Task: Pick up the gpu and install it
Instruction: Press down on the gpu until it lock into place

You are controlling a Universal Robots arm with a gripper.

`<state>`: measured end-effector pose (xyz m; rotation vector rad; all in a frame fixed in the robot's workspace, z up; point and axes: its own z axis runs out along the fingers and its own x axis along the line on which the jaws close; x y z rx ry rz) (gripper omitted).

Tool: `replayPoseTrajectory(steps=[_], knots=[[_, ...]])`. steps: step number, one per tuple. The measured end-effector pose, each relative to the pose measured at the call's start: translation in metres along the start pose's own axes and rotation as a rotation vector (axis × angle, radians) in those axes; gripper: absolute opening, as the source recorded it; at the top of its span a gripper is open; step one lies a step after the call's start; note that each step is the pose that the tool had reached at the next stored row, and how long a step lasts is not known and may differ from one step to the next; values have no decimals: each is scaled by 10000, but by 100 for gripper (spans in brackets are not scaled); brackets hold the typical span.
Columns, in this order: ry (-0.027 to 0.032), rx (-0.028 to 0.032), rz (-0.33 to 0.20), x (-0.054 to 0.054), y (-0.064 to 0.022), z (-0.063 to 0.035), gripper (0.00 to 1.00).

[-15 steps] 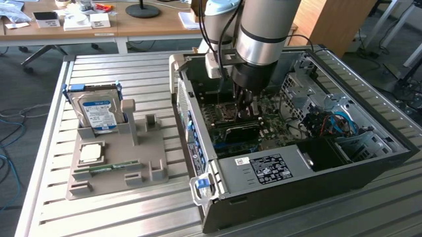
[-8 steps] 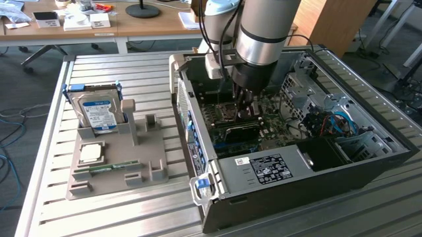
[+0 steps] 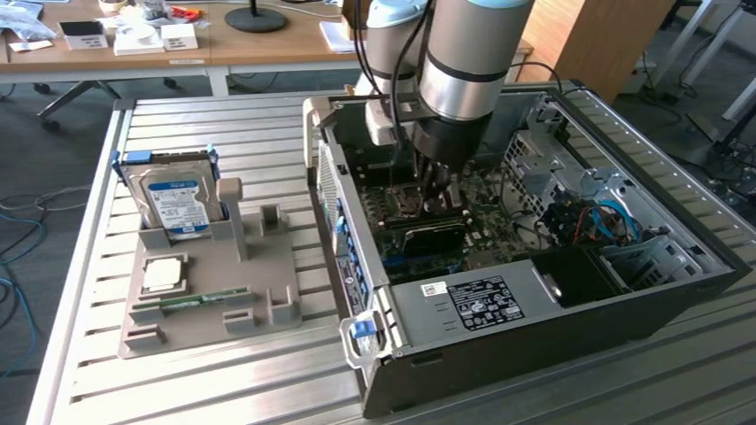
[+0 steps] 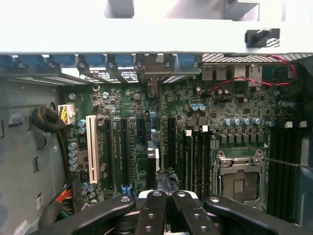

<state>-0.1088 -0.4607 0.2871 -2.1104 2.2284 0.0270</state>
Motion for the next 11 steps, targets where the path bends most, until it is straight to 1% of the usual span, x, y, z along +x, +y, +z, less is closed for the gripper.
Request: replayPoseTrajectory(steps=[5, 9, 11], knots=[[4, -29, 1, 5, 4, 79, 11], [4, -31, -1, 5, 4, 80, 11], [-19, -32, -3, 5, -11, 93, 11]])
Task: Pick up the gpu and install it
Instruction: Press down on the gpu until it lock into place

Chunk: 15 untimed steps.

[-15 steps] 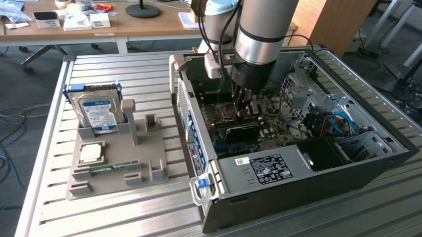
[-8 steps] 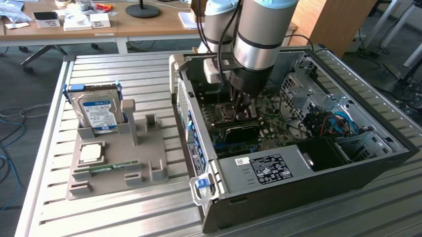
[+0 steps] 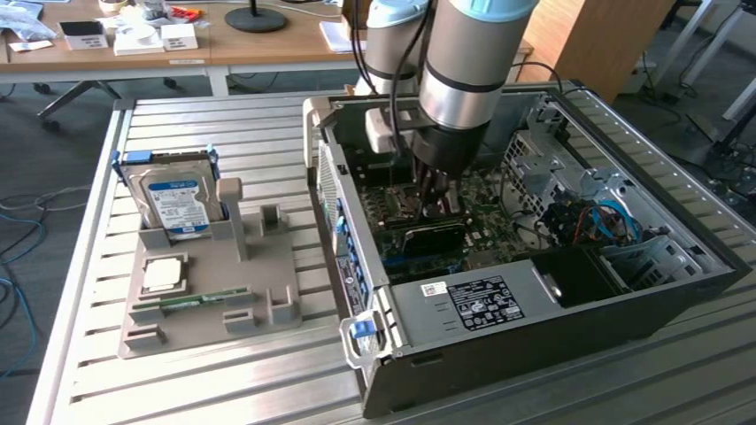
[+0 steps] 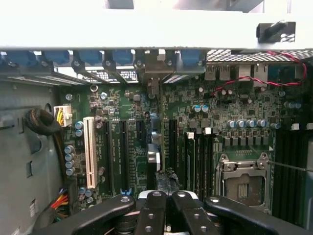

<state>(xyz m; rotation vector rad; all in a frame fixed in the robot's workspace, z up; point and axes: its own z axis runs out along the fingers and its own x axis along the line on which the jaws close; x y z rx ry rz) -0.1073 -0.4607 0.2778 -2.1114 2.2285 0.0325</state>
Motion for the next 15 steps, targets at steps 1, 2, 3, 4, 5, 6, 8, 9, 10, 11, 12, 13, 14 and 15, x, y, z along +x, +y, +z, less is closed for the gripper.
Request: replayPoseTrajectory(steps=[1, 2, 3, 4, 5, 6, 8, 9, 10, 11, 12, 13, 14, 15], knots=[[-5, -2, 2, 0, -8, 7, 11], [-9, -3, 3, 0, -12, 13, 11], [-10, -3, 4, 1, -12, 27, 11], [-10, -3, 4, 2, -11, 45, 11], [-10, -3, 4, 4, -10, 63, 11], [-10, -3, 4, 5, -10, 81, 11], [-9, -4, 3, 5, -10, 88, 11], [-8, -4, 3, 5, -10, 88, 11], [-8, -4, 3, 6, -10, 89, 11], [-12, -2, 3, 6, -10, 101, 11], [-10, -3, 3, 7, -9, 115, 11], [-11, -3, 3, 8, -9, 123, 11], [-9, -4, 3, 8, -9, 122, 11], [-8, -4, 3, 8, -9, 122, 11]])
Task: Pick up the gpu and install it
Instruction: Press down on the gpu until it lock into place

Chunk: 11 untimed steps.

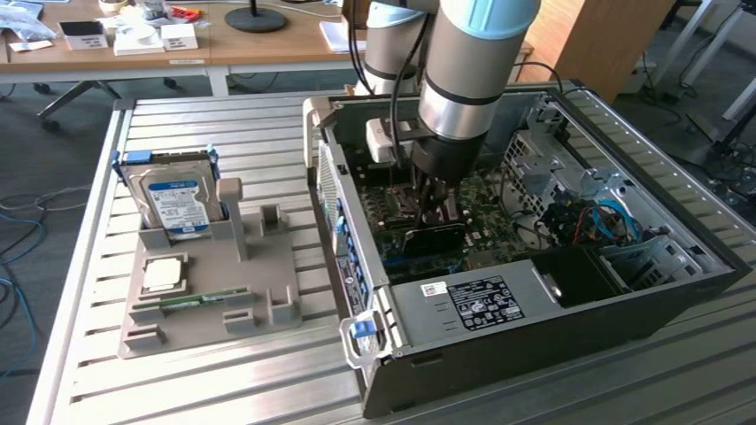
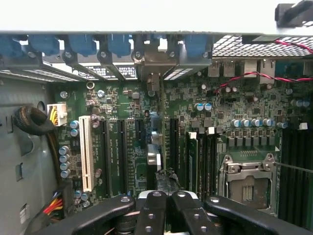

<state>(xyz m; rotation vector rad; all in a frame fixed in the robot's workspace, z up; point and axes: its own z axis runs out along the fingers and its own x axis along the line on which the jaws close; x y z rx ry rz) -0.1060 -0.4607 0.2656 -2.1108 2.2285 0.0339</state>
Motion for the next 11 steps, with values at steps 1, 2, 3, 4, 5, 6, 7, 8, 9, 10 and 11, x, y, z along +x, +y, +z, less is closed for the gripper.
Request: replayPoseTrajectory(steps=[1, 2, 3, 4, 5, 6, 7, 8, 9, 10, 11], knots=[[0, 0, 0, 0, 0, 0, 11], [0, 0, 0, 0, 0, 0, 11], [-1, 1, 0, 0, 0, 3, 11], [-4, 2, 0, 0, 0, 10, 11], [-2, 1, 0, 1, 0, 13, 11], [0, 0, -1, 1, 1, 13, 11], [0, 0, -1, 1, 1, 13, 11], [0, 0, 0, 1, 1, 13, 11], [0, 0, 1, 1, 1, 13, 11], [0, 0, 0, 1, 1, 13, 11], [-1, 0, 0, 1, 1, 15, 11]])
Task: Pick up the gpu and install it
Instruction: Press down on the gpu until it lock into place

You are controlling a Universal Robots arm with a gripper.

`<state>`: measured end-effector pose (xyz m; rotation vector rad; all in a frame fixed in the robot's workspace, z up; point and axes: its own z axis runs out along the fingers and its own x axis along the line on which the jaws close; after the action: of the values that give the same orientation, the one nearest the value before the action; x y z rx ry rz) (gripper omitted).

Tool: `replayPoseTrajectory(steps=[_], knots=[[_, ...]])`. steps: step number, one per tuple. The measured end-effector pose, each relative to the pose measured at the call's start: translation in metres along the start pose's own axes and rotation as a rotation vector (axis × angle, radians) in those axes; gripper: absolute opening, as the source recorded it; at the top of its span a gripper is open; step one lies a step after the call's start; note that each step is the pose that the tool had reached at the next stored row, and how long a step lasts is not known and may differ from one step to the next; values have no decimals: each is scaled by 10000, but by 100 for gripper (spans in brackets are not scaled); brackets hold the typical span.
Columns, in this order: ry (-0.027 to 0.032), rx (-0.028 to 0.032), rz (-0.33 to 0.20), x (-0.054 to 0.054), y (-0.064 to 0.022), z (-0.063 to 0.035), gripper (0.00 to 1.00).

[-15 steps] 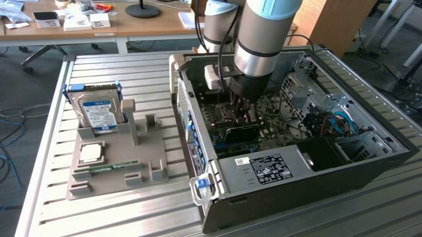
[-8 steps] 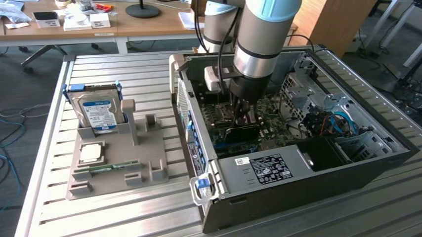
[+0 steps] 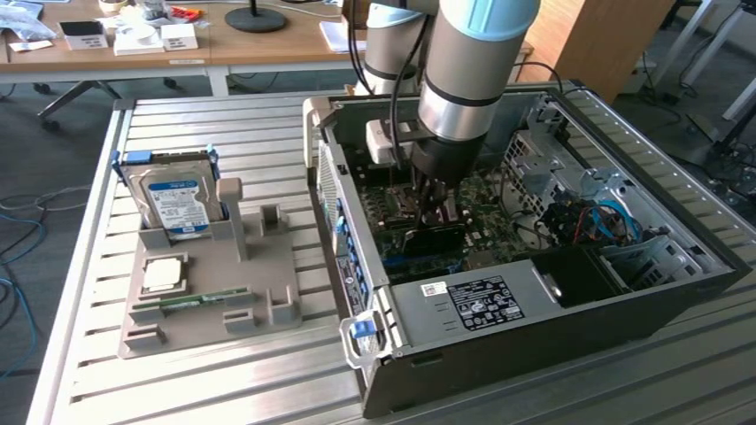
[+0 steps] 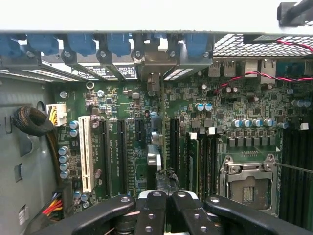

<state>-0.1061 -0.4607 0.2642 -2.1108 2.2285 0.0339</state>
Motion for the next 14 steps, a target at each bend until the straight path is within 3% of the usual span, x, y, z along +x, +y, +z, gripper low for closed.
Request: replayPoseTrajectory(steps=[14], knots=[[4, -1, 0, 2, 1, 19, 11]])
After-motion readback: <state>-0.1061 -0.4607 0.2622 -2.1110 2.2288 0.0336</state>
